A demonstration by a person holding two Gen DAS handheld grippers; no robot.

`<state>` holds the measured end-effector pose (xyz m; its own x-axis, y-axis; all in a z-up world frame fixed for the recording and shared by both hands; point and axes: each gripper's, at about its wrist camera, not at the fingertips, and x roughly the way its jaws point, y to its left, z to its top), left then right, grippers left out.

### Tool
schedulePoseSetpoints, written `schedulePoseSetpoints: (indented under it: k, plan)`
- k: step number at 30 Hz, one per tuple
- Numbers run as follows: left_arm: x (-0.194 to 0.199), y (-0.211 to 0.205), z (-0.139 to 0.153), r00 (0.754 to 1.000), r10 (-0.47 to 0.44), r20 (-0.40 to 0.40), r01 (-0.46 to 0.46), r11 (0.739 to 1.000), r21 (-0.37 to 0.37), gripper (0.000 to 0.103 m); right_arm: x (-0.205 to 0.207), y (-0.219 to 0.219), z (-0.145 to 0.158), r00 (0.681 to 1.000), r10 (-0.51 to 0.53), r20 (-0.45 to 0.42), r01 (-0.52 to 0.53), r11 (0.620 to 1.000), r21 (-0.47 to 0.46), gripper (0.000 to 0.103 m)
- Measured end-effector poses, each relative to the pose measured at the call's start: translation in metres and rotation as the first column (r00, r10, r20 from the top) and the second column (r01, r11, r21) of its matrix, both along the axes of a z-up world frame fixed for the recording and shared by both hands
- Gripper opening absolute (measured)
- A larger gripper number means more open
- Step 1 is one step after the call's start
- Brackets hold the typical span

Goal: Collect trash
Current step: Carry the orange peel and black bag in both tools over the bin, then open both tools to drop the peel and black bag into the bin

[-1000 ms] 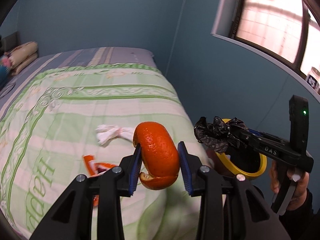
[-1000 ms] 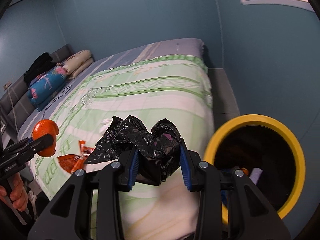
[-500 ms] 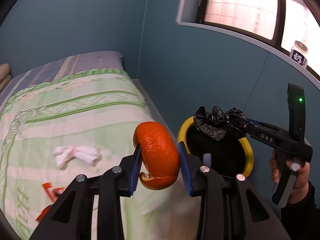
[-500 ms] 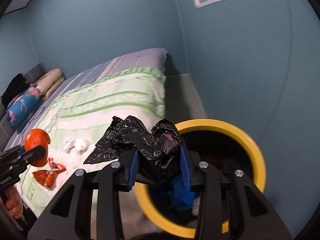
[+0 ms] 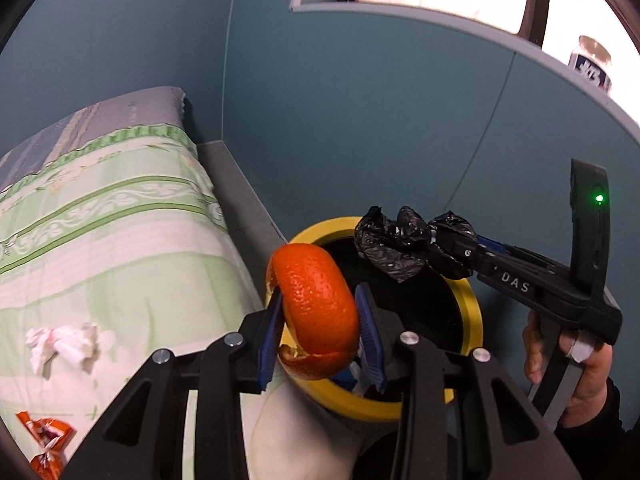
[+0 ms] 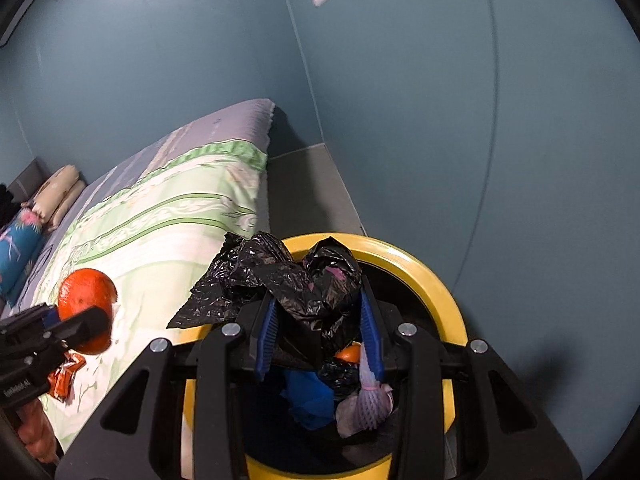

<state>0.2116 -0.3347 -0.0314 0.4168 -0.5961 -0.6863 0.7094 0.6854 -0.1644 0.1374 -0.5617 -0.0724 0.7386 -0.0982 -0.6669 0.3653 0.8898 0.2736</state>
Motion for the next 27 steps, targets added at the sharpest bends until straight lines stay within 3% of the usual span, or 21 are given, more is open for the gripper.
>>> schedulePoseSetpoints:
  k: [11,15,22,27]
  plan:
    - [0.014,-0.048,-0.039,0.994,-0.045,-0.104,0.052,0.997,0.063,0.034,0.011,-0.018,-0.030,0.999,-0.032,-0.040,0.035,0.998,0.059,0.042]
    - [0.018,-0.045,-0.042,0.991,-0.019,-0.132,0.024,0.999,0.039,0.053,0.008,-0.021,-0.029,0.998,-0.053,-0.035,0.055,0.997,0.060,0.054]
    - [0.021,-0.028,-0.039,0.992,0.023,-0.126,-0.021,1.000,0.021,0.061,0.003,-0.029,-0.023,0.997,-0.072,-0.015,0.073,0.995,0.066,0.054]
    - [0.026,0.004,-0.035,0.991,0.074,-0.115,-0.072,0.997,0.023,0.069,0.001,-0.021,-0.015,0.999,-0.052,-0.001,0.052,0.997,0.064,0.061]
